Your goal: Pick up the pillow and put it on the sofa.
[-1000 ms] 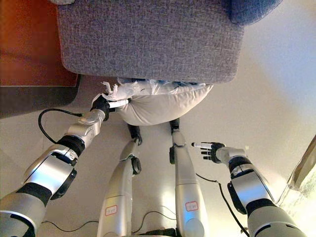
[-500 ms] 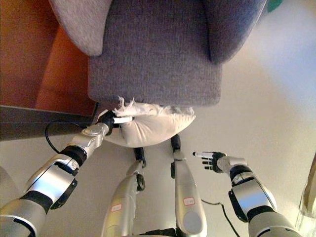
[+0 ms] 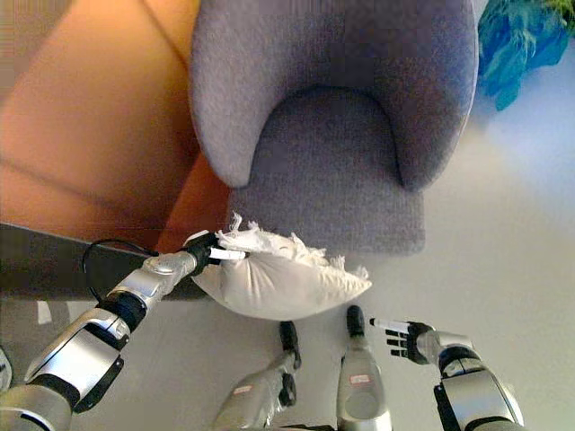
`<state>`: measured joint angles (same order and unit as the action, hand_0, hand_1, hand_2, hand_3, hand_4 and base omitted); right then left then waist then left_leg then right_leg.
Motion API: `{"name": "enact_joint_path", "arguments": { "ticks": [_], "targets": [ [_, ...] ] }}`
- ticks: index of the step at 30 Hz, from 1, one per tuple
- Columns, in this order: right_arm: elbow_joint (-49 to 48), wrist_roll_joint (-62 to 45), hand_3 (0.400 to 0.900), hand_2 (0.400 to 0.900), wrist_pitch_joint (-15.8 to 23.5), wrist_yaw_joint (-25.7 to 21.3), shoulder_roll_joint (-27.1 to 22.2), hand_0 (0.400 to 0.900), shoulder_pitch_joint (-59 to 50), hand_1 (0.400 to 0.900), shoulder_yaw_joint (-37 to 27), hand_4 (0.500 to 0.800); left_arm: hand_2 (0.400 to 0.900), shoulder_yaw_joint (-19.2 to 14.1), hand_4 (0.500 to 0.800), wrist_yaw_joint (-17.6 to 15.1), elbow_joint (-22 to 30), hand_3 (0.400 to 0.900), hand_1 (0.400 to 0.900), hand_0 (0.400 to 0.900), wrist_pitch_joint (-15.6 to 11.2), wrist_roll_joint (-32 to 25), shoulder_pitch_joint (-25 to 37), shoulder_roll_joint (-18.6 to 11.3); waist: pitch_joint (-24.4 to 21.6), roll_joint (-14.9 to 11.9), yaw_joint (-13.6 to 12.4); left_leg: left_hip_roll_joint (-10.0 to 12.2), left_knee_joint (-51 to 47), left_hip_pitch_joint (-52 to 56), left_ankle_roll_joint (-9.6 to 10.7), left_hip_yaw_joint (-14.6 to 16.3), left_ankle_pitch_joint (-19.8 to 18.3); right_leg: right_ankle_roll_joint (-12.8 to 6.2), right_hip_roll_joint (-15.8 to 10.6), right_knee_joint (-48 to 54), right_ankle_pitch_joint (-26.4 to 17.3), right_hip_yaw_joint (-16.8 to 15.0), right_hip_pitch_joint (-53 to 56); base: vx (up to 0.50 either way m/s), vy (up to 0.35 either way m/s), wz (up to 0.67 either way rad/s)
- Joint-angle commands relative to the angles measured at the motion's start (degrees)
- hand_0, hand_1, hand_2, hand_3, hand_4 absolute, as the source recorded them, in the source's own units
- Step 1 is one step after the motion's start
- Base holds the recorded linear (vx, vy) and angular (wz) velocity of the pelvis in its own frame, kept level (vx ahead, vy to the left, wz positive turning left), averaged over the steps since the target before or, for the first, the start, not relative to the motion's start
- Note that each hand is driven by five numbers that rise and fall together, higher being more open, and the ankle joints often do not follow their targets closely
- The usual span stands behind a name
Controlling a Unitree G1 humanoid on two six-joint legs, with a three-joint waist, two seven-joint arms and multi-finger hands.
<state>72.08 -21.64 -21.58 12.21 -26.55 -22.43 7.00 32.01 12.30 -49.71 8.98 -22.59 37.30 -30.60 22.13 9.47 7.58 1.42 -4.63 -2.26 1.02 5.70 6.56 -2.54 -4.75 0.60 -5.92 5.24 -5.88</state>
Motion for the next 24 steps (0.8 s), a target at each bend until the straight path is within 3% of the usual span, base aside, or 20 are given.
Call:
{"name": "enact_joint_path", "arguments": {
  "ticks": [1,4,9,16,19,24],
  "targets": [
    [3.83,3.34,0.900,0.900,0.40,1.93,-1.20,0.900,9.35,0.900,0.51,0.800,0.400,-4.79,0.500,3.88,2.31,0.400,0.400,0.400,-4.24,1.95,1.33,-3.46,-13.55,-2.86,-0.03,-4.03,4.46,1.99,2.05,2.36,-6.84,-2.80,-0.20,-3.37,5.91,0.41,2.61,0.21,-0.075,0.06],
    [4.33,3.85,0.900,0.900,0.90,2.24,-0.01,0.900,12.57,0.900,-0.38,0.800,0.400,-5.46,0.500,6.44,3.14,0.400,0.400,0.400,-4.45,4.56,0.45,-5.08,-16.09,-3.06,0.10,-3.97,3.04,4.90,1.67,2.24,-7.16,-3.06,0.31,-1.98,5.64,0.29,5.26,0.18,-0.103,0.07],
    [5.30,5.32,0.900,0.900,1.06,3.70,-0.05,0.900,15.73,0.900,-1.57,0.800,0.400,-5.61,0.500,11.99,3.24,0.400,0.400,0.400,-3.32,7.95,3.20,-10.72,-19.21,-3.03,0.93,-3.74,1.88,8.87,1.46,2.63,-8.13,-3.52,0.91,0.22,5.04,-0.07,8.90,0.14,-0.104,0.01],
    [6.02,4.59,0.900,0.900,1.16,4.01,-0.25,0.900,17.49,0.900,-2.45,0.800,0.400,-1.73,0.500,17.42,0.61,0.400,0.400,0.400,-3.90,8.14,16.16,-18.81,-21.53,-1.82,2.54,-3.40,0.91,11.86,1.55,3.57,-8.96,-4.48,1.46,1.85,4.54,-0.80,11.26,0.07,-0.072,0.00],
    [6.82,3.96,0.900,0.900,0.76,3.52,0.02,0.900,17.77,0.900,-2.60,0.800,0.400,1.33,0.500,19.28,-2.00,0.400,0.400,0.400,-3.71,7.36,23.01,-20.13,-22.22,-1.12,3.30,-3.22,0.80,12.28,1.63,4.26,-9.08,-4.86,1.50,2.14,4.29,-0.93,11.43,0.05,-0.076,-0.06],
    [7.54,1.89,0.900,0.900,-0.06,2.41,0.70,0.900,18.27,0.900,-3.25,0.800,0.400,3.21,0.500,18.57,-3.61,0.400,0.400,0.400,-3.88,6.96,28.38,-19.96,-22.75,-0.65,4.38,-2.97,0.62,12.49,1.68,5.19,-9.26,-5.27,1.63,2.69,3.87,-1.44,11.24,0.04,-0.090,-0.13]
  ]
}}
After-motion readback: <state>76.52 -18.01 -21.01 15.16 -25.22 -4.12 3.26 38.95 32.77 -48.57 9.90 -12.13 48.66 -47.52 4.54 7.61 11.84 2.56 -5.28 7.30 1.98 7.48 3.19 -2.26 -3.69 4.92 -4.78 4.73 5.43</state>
